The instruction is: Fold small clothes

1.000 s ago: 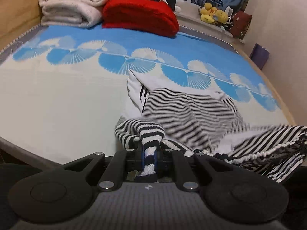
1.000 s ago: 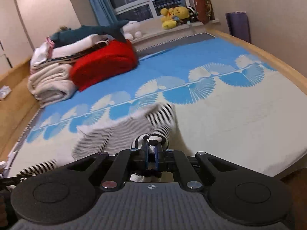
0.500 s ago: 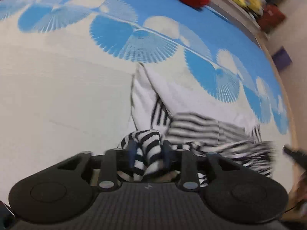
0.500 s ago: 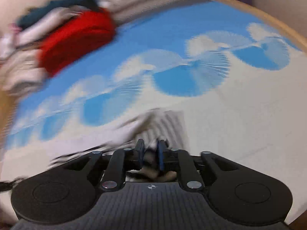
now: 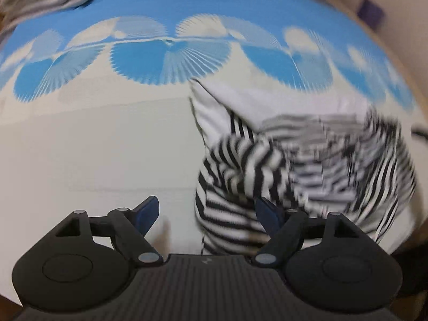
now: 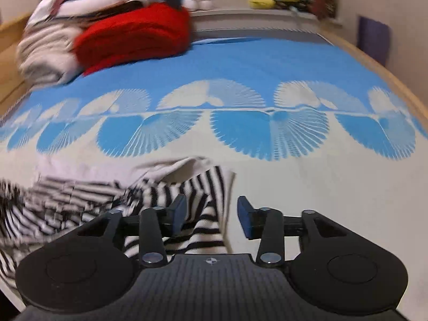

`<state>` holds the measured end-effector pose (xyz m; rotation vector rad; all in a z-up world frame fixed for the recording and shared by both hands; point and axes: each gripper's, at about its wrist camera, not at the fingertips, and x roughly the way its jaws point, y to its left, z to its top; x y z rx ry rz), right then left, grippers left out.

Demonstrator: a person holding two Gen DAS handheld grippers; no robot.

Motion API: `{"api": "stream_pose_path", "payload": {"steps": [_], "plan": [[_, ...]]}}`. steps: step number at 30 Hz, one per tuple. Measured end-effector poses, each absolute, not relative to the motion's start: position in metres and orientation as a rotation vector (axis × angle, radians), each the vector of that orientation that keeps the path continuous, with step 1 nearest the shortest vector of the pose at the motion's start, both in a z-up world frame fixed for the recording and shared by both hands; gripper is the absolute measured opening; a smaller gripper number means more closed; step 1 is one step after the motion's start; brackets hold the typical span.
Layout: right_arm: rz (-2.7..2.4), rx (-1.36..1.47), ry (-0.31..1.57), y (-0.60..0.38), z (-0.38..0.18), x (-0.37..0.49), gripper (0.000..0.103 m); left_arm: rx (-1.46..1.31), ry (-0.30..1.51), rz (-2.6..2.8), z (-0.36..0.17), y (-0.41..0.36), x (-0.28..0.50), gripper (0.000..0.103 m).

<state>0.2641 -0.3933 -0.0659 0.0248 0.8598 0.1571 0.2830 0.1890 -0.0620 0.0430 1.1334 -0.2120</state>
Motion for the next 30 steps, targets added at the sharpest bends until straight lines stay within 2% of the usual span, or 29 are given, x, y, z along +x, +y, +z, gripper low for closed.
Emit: {"api": "stream_pose_path", "payload": {"steps": [3,5,6,10,19,20,21,22,23,25,30], "plan": [[0.221,-0.035,0.836,-0.376,-0.067,0.265,0.05,0.111,1.138,-0.245,-0.078,0.174,0.279,0.084],[0.267,-0.052,0.828,-0.365,-0.071,0.267,0.059,0.171,1.08,-0.228,-0.082,0.163,0.282,0.084],[0.285,-0.07,0.834,-0.358,-0.074,0.268,0.06,0.181,1.047,-0.238,-0.082,0.158,0.284,0.084],[0.296,-0.178,0.832,-0.336,-0.088,0.28,0.06,0.15,0.978,-0.243,-0.08,0.146,0.301,0.084],[0.319,-0.187,0.83,-0.319,-0.102,0.315,0.058,0.12,0.935,-0.264,-0.089,0.129,0.343,0.082],[0.326,-0.199,0.836,-0.318,-0.104,0.319,0.051,0.12,0.936,-0.272,-0.091,0.128,0.349,0.073],[0.325,-0.211,0.838,-0.317,-0.106,0.322,0.044,0.114,0.94,-0.291,-0.093,0.128,0.354,0.049],[0.331,-0.202,0.842,-0.318,-0.106,0.325,0.027,0.106,0.947,-0.311,-0.094,0.129,0.36,0.033],[0.344,-0.174,0.85,-0.32,-0.105,0.329,0.021,0.104,0.949,-0.316,-0.094,0.13,0.365,0.008],[0.335,-0.111,0.831,-0.328,-0.099,0.336,0.014,0.072,0.913,-0.306,-0.087,0.139,0.374,0.005],[0.153,0.315,0.566,-0.383,-0.056,0.351,0.011,-0.232,0.719,-0.195,-0.058,0.178,0.392,0.003]]}}
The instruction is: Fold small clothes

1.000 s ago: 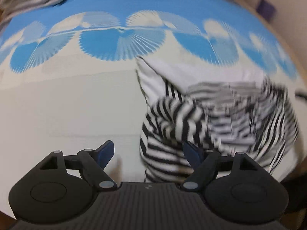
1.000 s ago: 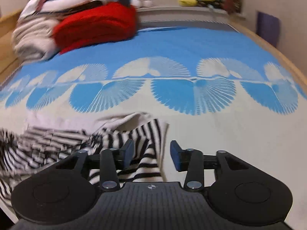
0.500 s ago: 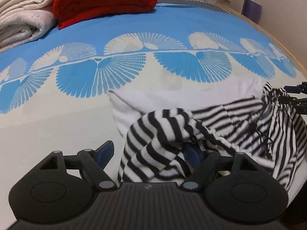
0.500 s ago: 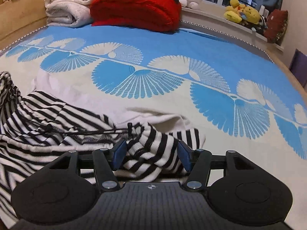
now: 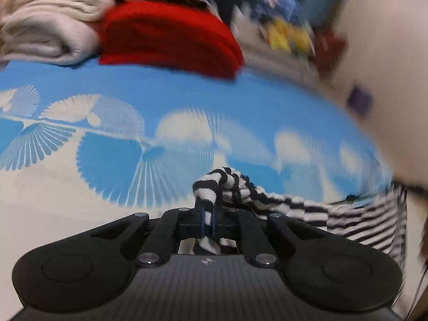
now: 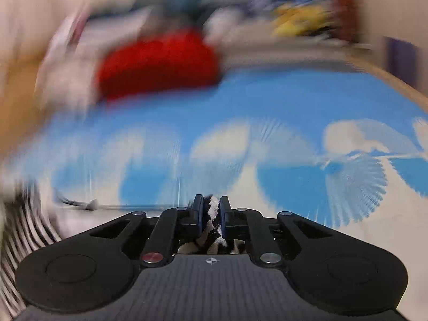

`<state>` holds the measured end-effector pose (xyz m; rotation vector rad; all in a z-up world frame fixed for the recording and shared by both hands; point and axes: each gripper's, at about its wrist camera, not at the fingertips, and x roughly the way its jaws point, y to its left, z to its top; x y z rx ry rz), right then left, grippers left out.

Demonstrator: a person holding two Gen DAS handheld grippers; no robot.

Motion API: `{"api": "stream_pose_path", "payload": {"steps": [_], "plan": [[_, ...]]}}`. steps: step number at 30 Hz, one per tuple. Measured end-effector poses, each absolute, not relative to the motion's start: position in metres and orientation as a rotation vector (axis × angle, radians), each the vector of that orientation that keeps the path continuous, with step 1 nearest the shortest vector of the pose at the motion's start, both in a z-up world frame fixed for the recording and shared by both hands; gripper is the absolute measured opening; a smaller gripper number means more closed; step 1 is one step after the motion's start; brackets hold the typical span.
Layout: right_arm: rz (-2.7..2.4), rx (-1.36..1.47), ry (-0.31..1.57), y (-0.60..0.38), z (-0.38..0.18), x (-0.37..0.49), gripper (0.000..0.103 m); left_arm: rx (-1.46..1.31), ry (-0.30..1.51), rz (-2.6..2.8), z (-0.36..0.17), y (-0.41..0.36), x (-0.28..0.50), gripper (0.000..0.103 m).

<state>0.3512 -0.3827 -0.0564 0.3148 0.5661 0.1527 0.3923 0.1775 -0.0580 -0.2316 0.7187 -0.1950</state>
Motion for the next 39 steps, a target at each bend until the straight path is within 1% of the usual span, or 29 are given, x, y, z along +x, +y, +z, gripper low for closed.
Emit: {"api": "stream_pose_path", "payload": {"steps": [1,3,4,6,8,10,11,12,13,14,15,16,17,18,20,22,25,27,29,32,35,39], "plan": [[0.115,0.336,0.558,-0.385,-0.058,0.357,0.011,-0.199,0.732,-0.182,-0.062,0.172,0.399,0.003],[0.073,0.31,0.622,-0.38,-0.07,0.373,0.011,-0.072,0.8,-0.15,-0.076,0.154,0.413,0.003],[0.058,0.288,0.657,-0.375,-0.077,0.381,0.011,-0.052,0.828,-0.137,-0.082,0.15,0.419,0.003],[0.033,0.256,0.669,-0.365,-0.083,0.391,0.011,-0.108,0.799,-0.124,-0.079,0.153,0.425,0.003],[0.028,0.255,0.621,-0.359,-0.077,0.395,0.011,-0.162,0.752,-0.096,-0.074,0.161,0.426,0.003],[0.03,0.239,0.604,-0.352,-0.077,0.401,0.011,-0.19,0.777,-0.042,-0.084,0.169,0.433,0.004],[0.025,0.212,0.629,-0.346,-0.084,0.407,0.013,-0.172,0.837,-0.014,-0.094,0.169,0.44,0.011],[0.008,0.177,0.683,-0.341,-0.094,0.414,0.013,-0.153,0.92,0.001,-0.106,0.171,0.448,0.023],[-0.028,0.142,0.761,-0.337,-0.106,0.424,0.015,-0.151,1.034,0.004,-0.12,0.172,0.454,0.032],[-0.071,0.114,0.86,-0.335,-0.118,0.431,0.024,-0.164,1.118,-0.022,-0.129,0.173,0.455,0.036],[-0.101,0.11,0.914,-0.335,-0.124,0.433,0.026,-0.165,1.13,-0.034,-0.129,0.173,0.452,0.036],[-0.112,0.134,0.924,-0.338,-0.123,0.431,0.026,-0.143,1.104,-0.036,-0.12,0.173,0.448,0.036],[-0.1,0.162,0.911,-0.342,-0.117,0.427,0.027,-0.129,1.073,-0.046,-0.111,0.174,0.444,0.041],[-0.076,0.177,0.888,-0.345,-0.105,0.423,0.029,-0.132,1.048,-0.06,-0.103,0.176,0.44,0.052],[-0.056,0.166,0.845,-0.349,-0.087,0.412,0.045,-0.183,1.043,-0.097,-0.094,0.185,0.433,0.061],[-0.049,0.176,0.832,-0.36,-0.072,0.399,0.052,-0.227,1.09,-0.139,-0.093,0.191,0.426,0.061],[-0.014,0.266,0.91,-0.385,-0.067,0.378,0.052,-0.225,1.161,-0.185,-0.093,0.196,0.409,0.061],[0.009,0.306,0.974,-0.399,-0.068,0.363,0.052,-0.202,1.175,-0.211,-0.091,0.2,0.395,0.061],[0.002,0.318,1.026,-0.408,-0.074,0.345,0.056,-0.176,1.174,-0.246,-0.09,0.206,0.379,0.061],[0.03,0.352,1.131,-0.416,-0.087,0.322,0.06,-0.146,1.209,-0.298,-0.096,0.217,0.357,0.06],[0.059,0.333,1.244,-0.415,-0.105,0.302,0.061,-0.072,1.268,-0.319,-0.11,0.219,0.336,0.059],[0.025,0.296,1.321,-0.411,-0.121,0.287,0.061,0.07,1.353,-0.371,-0.136,0.198,0.315,0.058]]}}
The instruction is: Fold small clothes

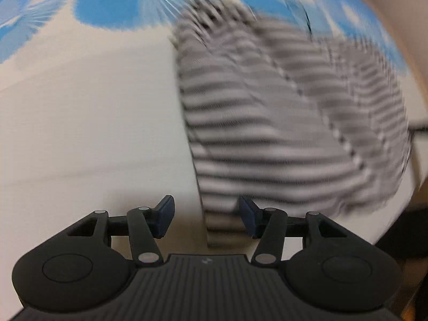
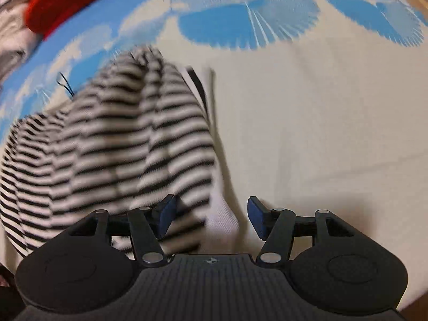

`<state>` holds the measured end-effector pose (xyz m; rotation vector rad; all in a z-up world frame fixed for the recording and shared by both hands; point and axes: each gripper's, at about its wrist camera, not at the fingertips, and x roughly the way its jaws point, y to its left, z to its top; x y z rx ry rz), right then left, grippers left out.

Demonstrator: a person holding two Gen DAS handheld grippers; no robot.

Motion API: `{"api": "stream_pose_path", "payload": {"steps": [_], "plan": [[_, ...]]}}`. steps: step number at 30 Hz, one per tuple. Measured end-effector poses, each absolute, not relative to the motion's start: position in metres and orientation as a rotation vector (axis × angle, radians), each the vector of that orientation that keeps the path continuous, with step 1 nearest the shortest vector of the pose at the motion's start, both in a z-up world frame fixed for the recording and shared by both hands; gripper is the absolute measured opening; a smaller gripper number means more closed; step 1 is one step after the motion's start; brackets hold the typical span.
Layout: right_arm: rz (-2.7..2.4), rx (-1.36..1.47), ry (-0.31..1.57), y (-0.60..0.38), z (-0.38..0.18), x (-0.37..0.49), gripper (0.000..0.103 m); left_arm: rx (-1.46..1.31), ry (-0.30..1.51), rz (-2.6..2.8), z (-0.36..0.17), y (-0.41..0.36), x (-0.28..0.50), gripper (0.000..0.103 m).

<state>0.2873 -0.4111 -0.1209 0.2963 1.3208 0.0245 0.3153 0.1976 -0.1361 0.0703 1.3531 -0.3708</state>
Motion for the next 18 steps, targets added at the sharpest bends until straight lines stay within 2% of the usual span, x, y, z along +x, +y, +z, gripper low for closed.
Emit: {"api": "stream_pose_path", "payload": {"steps": [1,2,3,4,5,10,12,15,18], "plan": [[0.024,0.287,1.333,-0.408,-0.123,0.284,0.061,0.115,1.36,-0.379,-0.142,0.19,0.311,0.056],[0.023,0.267,1.336,-0.404,-0.124,0.283,0.059,0.137,1.353,-0.376,-0.144,0.185,0.309,0.044],[0.022,0.25,1.326,-0.401,-0.123,0.282,0.058,0.134,1.346,-0.382,-0.142,0.183,0.308,0.016],[0.031,0.248,1.313,-0.399,-0.118,0.281,0.042,0.112,1.345,-0.393,-0.138,0.184,0.309,0.004],[0.045,0.263,1.298,-0.399,-0.112,0.28,0.01,0.09,1.324,-0.392,-0.129,0.188,0.308,0.004],[0.044,0.534,1.069,-0.442,-0.046,0.261,0.007,-0.011,1.157,-0.388,-0.075,0.227,0.295,0.001],[0.001,0.482,1.135,-0.449,-0.054,0.256,0.007,0.071,1.22,-0.346,-0.087,0.23,0.29,0.002],[-0.047,0.419,1.375,-0.444,-0.1,0.255,0.007,0.234,1.368,-0.353,-0.121,0.209,0.285,0.002],[-0.036,0.281,1.444,-0.426,-0.115,0.258,0.009,0.308,1.395,-0.326,-0.125,0.195,0.29,0.006]]}}
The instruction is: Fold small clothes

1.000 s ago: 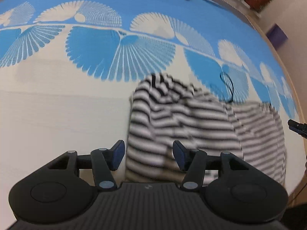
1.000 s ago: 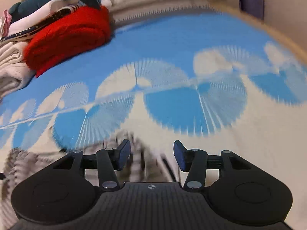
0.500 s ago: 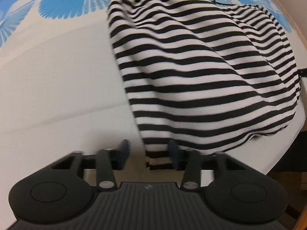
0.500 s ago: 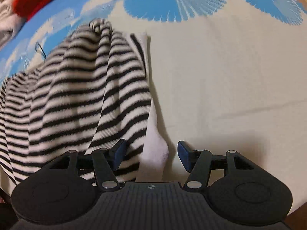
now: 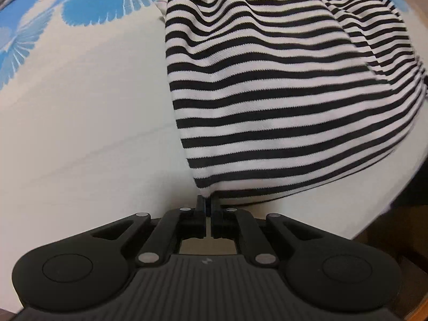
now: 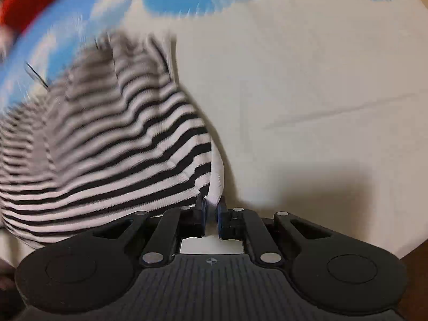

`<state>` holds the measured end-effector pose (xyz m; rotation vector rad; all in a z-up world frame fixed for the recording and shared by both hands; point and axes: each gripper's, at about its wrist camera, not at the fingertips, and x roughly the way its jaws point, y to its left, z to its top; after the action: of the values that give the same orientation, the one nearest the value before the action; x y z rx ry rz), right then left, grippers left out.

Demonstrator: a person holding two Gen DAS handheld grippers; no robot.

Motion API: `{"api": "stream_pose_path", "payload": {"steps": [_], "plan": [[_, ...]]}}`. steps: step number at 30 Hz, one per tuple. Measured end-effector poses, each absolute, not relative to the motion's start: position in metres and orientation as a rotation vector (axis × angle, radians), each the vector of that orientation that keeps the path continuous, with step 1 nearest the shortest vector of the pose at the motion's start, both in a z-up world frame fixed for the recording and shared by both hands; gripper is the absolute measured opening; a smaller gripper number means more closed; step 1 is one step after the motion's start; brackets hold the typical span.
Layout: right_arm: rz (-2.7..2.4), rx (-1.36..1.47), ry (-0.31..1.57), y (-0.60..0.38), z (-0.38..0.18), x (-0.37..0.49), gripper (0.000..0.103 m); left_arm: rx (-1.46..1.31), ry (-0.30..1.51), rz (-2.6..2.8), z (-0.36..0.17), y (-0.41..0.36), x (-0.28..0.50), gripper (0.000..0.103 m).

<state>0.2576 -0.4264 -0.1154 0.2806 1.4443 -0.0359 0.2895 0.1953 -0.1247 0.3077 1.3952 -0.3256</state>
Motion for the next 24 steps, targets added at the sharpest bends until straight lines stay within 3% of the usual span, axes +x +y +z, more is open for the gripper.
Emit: {"api": "stream_pose_path", "payload": {"steps": [1,2,4,8,13,17,20,24], "plan": [[-0.053,0.258,1.442,-0.424,-0.113,0.259,0.013,0.307,1.366,-0.307,-0.117,0.194,0.293,0.009],[-0.081,0.22,1.425,-0.423,-0.109,0.26,0.024,0.285,1.333,-0.302,-0.107,0.195,0.297,0.016],[-0.112,0.107,1.334,-0.413,-0.091,0.263,0.034,0.201,1.246,-0.304,-0.084,0.198,0.306,0.029],[-0.047,-0.04,1.065,-0.383,-0.055,0.272,0.034,0.077,1.101,-0.304,-0.053,0.174,0.334,0.032],[0.103,0.088,0.942,-0.345,-0.042,0.301,0.034,-0.012,1.031,-0.335,-0.045,0.121,0.371,0.035],[0.183,0.072,0.936,-0.302,-0.048,0.327,0.041,-0.066,1.016,-0.277,-0.052,0.093,0.392,0.069],[0.237,0.006,0.967,-0.273,-0.058,0.345,0.052,-0.091,1.019,-0.245,-0.061,0.075,0.411,0.069],[0.217,-0.15,1.037,-0.237,-0.082,0.362,0.052,-0.025,1.034,-0.221,-0.077,0.047,0.426,0.069]]}}
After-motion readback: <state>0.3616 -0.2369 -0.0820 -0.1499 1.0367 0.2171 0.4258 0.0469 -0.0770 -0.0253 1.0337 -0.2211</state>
